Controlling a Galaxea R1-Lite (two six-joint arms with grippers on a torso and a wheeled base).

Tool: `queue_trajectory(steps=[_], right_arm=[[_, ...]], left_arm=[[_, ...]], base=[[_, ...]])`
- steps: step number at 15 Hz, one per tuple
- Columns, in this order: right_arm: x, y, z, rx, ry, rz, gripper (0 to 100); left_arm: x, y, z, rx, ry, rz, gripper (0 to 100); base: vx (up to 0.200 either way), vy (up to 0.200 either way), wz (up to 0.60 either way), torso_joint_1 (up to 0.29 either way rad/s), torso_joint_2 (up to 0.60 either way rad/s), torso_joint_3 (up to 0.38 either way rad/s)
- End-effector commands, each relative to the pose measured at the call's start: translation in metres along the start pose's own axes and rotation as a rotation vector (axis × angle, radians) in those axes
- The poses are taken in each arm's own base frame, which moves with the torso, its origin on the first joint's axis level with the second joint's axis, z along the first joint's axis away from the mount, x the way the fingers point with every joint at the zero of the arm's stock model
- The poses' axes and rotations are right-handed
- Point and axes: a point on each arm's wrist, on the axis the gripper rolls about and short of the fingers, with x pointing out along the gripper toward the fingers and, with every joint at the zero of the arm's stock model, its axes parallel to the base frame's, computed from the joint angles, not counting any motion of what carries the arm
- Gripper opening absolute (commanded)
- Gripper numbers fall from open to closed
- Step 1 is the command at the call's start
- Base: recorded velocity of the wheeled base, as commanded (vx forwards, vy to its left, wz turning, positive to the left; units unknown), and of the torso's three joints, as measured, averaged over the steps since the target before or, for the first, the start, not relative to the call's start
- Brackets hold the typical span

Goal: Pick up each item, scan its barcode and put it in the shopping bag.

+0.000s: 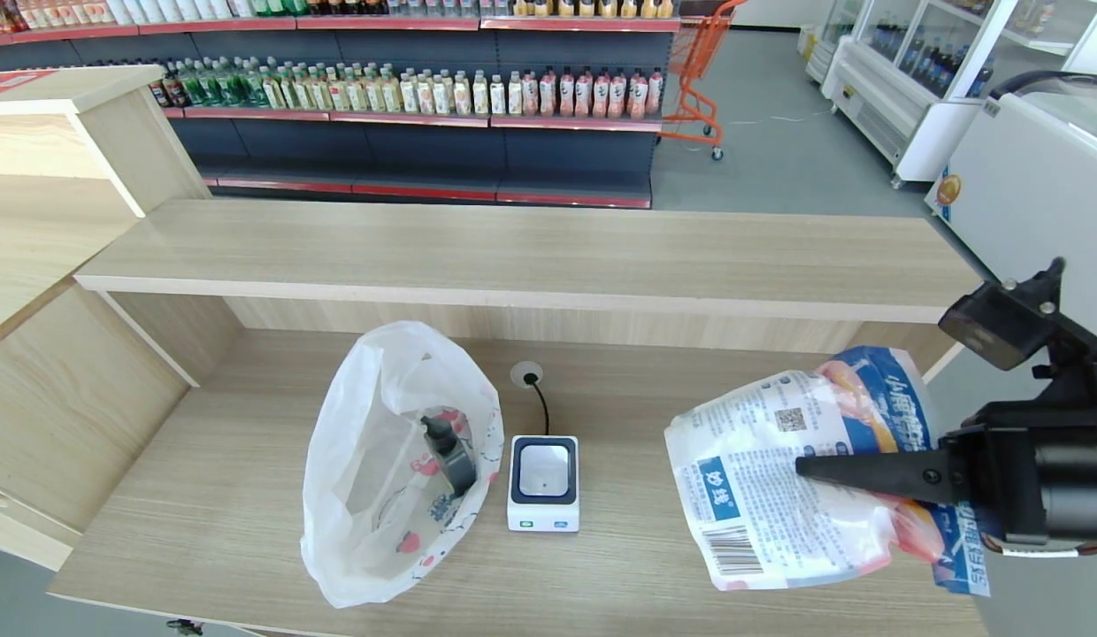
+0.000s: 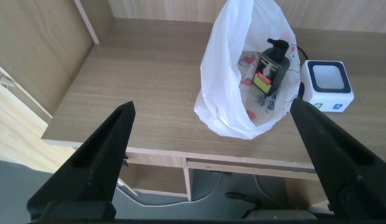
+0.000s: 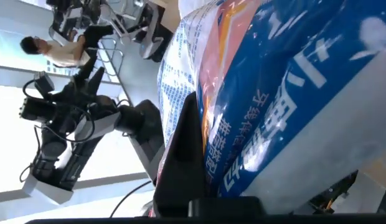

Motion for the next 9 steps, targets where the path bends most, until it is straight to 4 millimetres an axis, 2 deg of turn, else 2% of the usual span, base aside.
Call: queue_trajectory(steps=[1,3,6,9], right_arm=[[0.006,0.004,-0.003,0.016,0.031,0.027,0],[0.013,0.002,-0.005,0.026,0.054,0.033,0],[0.033,-0.006,-0.003,0.010,0.060,0.042,0],[0.043,-0.006,-0.004,0.005,0.073,0.040,0]], left_arm=[[0.000,0.000,0.000,0.000,0.001,0.000,100],[0.000,0.000,0.000,0.000,0.001,0.000,100],[0.000,0.000,0.000,-0.002,0.001,0.000,100],[0.000,0.000,0.000,-0.002,0.001,0.000,100]], base=[[0.000,0.000,0.00,0.000,0.00,0.000],[0.000,0.000,0.00,0.000,0.00,0.000],[0.000,0.000,0.00,0.000,0.00,0.000],[0.000,0.000,0.00,0.000,0.00,0.000]])
